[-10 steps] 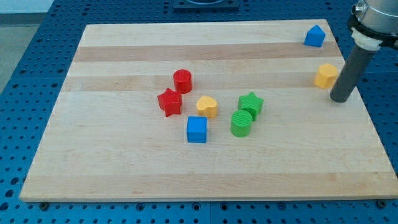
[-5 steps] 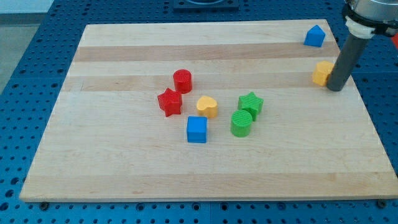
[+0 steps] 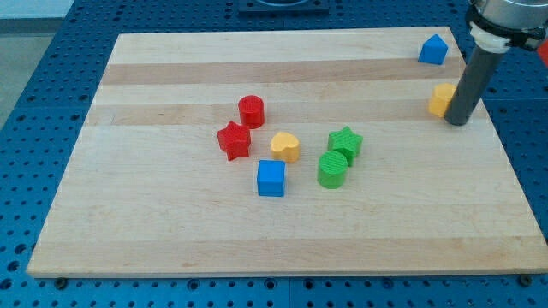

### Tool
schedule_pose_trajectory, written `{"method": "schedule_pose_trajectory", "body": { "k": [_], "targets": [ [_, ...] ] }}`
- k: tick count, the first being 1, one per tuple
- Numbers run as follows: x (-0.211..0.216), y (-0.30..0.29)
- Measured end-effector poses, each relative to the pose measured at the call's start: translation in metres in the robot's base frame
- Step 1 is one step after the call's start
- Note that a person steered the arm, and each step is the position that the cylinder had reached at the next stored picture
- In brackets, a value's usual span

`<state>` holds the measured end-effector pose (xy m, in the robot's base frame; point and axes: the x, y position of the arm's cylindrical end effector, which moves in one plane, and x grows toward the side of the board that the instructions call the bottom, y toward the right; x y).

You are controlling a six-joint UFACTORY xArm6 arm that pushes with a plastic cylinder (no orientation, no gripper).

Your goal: Move the yellow hexagon below the blue triangle

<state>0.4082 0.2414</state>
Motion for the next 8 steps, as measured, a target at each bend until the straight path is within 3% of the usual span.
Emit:
{"method": "schedule_pose_trajectory", "body": {
  "k": [8],
  "targets": [
    [-0.020, -0.008]
  ]
}}
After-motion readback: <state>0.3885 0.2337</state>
